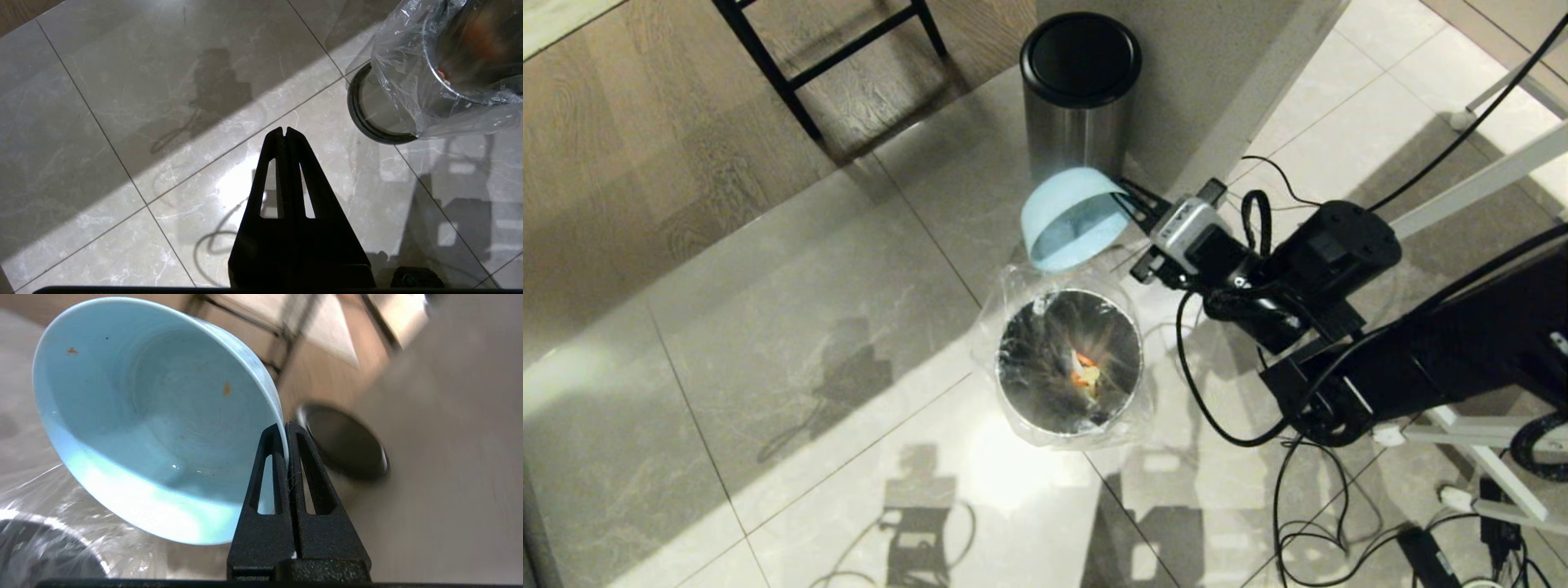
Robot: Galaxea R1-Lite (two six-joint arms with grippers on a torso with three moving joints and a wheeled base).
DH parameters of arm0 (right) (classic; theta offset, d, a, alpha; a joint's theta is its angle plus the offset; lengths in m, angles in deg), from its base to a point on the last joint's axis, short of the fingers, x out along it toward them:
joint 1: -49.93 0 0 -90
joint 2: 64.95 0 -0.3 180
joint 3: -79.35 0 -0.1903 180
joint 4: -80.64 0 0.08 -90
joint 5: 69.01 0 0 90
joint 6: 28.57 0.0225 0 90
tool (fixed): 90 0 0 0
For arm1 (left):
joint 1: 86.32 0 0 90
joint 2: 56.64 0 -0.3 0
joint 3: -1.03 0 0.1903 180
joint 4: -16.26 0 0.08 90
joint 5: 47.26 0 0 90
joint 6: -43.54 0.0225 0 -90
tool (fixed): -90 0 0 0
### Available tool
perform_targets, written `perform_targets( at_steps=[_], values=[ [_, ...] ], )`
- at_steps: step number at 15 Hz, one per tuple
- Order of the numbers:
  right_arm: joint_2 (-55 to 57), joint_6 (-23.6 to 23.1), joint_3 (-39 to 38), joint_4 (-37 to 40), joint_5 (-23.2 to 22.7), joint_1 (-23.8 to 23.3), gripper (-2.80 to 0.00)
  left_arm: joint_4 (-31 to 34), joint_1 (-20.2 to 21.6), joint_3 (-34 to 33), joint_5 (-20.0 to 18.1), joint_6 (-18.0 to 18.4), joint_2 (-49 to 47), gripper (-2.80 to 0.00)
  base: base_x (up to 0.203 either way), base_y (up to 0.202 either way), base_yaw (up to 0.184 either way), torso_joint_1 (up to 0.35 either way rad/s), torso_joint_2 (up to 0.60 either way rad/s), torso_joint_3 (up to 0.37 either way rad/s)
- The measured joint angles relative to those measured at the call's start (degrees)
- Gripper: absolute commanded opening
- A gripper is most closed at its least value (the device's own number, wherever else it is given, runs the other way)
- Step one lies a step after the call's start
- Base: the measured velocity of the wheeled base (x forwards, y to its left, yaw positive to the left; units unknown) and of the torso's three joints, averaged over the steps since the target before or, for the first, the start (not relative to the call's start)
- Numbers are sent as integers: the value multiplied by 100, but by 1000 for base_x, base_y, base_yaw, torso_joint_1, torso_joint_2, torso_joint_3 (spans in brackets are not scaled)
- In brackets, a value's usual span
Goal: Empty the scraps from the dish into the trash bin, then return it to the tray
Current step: Put the bowl back to the table
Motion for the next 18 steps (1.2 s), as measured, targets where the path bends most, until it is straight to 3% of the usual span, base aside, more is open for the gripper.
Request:
perform_targets(
  at_steps=[5, 10, 14, 18],
  values=[
    [-26, 790, 196, 310, 1972, 342, -280, -2, 0, 0, -1, -1, 0, -280, 0, 0, 0, 0, 0, 0],
    [-109, 1300, 384, 1011, 3325, 523, -280, -2, 0, 0, -2, -1, 0, -280, 0, 0, 0, 0, 0, 0],
    [-265, 1636, 393, 1571, 3442, 530, -280, -2, 0, 0, -2, -1, 0, -280, 0, 0, 0, 0, 0, 0],
    [-617, 2541, 379, 3029, 3474, 344, -280, -2, 0, 0, -3, 0, 0, -280, 0, 0, 0, 0, 0, 0]
  ],
)
